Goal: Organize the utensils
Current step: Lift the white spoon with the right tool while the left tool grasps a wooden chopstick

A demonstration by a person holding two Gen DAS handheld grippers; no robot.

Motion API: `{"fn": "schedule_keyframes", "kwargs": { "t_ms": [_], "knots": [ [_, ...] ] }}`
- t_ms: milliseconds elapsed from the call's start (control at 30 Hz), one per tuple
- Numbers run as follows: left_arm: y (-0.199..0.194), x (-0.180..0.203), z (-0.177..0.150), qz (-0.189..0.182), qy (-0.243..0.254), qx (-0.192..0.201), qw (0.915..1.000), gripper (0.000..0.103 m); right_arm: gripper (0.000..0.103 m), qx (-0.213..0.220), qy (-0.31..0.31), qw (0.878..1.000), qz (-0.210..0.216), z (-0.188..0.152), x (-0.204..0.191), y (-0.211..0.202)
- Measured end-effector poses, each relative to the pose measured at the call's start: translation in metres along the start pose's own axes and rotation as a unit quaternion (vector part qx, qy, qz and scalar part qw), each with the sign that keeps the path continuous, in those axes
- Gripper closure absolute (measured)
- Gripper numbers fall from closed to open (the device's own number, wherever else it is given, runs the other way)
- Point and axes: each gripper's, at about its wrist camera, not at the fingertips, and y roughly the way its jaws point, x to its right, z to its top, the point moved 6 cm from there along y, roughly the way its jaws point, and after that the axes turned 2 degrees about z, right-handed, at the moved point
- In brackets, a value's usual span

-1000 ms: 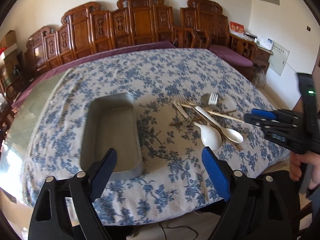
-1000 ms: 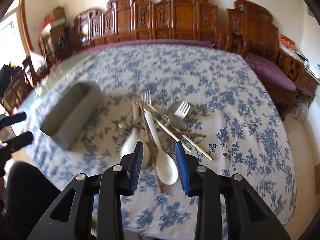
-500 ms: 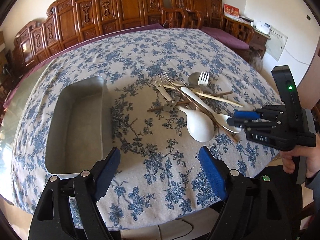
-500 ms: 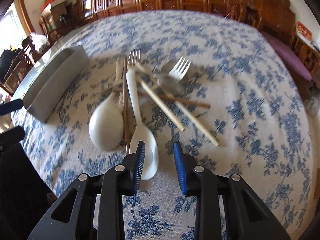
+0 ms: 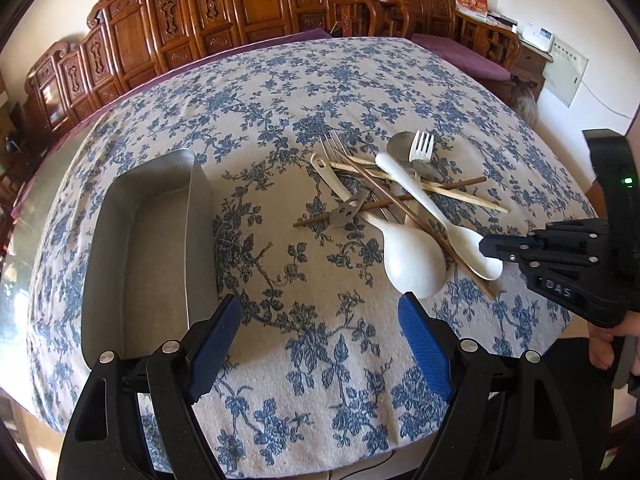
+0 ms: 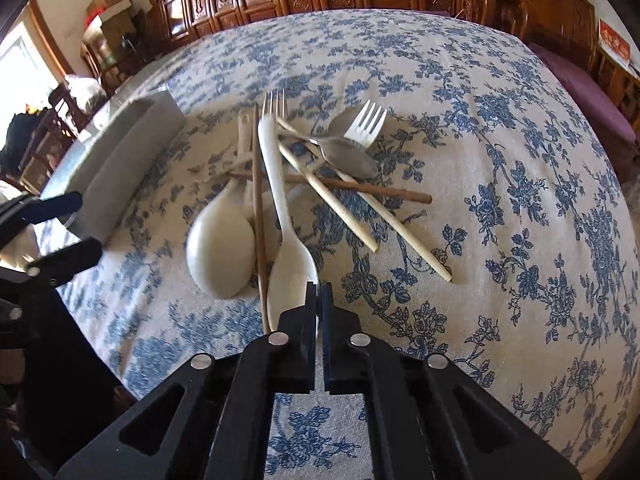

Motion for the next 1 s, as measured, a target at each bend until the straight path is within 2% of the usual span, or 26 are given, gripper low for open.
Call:
{"fn": "schedule_keyframes", "kwargs": {
  "t_ms": [300, 500, 700, 867, 1000],
  "knots": [
    [0.013, 0.004, 0.024, -0.007, -0.002, 0.003, 1.0, 0.026, 0.101, 0.041, 0.021, 0.999, 0.007, 0.015, 0.013, -0.03],
    [0.015, 0.031, 0.025, -0.041, -0.023, -0.001, 0.9989, 0.037, 0.101, 0.054, 0.034, 0.998, -0.009, 0.018, 0.035, -0.045],
    [0.019, 0.07, 0.017, -0.069, -0.023, -0.013, 0.9973, 0.047, 0.101, 0.066, 0.051, 0.996, -0.03, 0.02, 0.061, -0.059],
    [0.033, 0.095, 0.009, -0.071, -0.026, -0.028, 0.9968, 0.06, 0.101, 0.071, 0.061, 0.995, -0.041, 0.019, 0.069, -0.067],
    [0.041, 0.113, 0.005, -0.074, -0.028, -0.032, 0.9964, 0.063, 0.101, 0.077, 0.071, 0.994, -0.038, 0.02, 0.073, -0.074]
  ]
}}
